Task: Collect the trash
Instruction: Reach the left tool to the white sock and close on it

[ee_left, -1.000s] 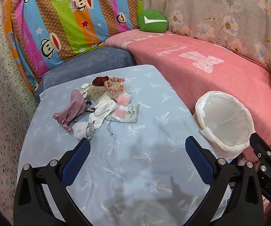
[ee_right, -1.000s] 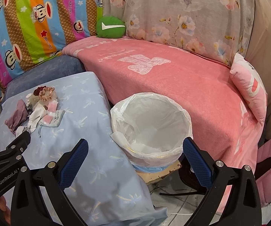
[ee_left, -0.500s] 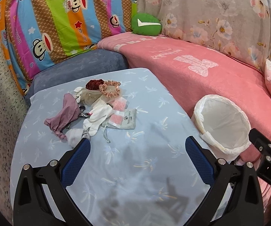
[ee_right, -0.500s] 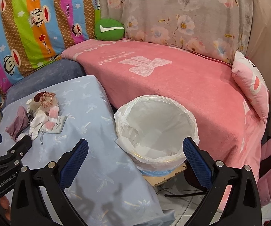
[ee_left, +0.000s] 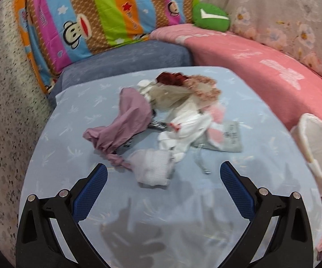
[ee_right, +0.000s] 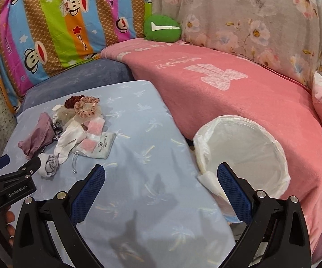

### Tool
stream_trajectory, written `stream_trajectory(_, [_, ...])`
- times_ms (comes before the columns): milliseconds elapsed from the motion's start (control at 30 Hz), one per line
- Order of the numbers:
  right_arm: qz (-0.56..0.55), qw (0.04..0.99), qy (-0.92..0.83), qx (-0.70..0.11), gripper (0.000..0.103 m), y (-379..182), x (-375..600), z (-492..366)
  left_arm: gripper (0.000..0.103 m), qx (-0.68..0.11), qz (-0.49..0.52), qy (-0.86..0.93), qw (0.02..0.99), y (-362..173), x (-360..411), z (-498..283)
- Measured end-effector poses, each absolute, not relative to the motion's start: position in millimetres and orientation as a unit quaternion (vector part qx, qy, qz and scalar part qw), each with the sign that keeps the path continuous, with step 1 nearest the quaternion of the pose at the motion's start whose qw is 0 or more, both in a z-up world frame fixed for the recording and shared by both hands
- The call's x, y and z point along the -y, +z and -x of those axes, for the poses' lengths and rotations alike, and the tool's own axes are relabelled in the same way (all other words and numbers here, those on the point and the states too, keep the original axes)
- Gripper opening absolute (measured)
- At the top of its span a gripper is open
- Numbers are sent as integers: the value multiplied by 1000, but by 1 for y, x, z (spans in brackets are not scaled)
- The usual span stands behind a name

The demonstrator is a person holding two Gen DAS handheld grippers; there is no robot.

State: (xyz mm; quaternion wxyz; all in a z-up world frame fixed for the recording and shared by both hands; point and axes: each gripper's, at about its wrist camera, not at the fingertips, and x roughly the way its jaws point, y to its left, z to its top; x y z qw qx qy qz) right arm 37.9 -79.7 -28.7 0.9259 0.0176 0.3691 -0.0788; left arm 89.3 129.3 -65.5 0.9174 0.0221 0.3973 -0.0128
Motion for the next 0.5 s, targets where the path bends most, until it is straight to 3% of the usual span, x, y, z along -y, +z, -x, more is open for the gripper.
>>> stream_trajectory(333, [-14,919,-34,-392,97,-65,26,-94,92,-444,42,-24,895,-106,-158,-127])
stream_trajectory(400, [-15,917,-27,-397,97,-71,20,-103,84,-448,47,-34,892,-110,-157,-130])
stream_trajectory(467, [-14,915,-21,-402,97,-76,12,-112,65,-456,53,-46,887,-113,-155,-132])
stream_trajectory(500, [-14,915,-15,-404,97,-78,8,-116,61,-460,57,-51,885,-115,-156,-133])
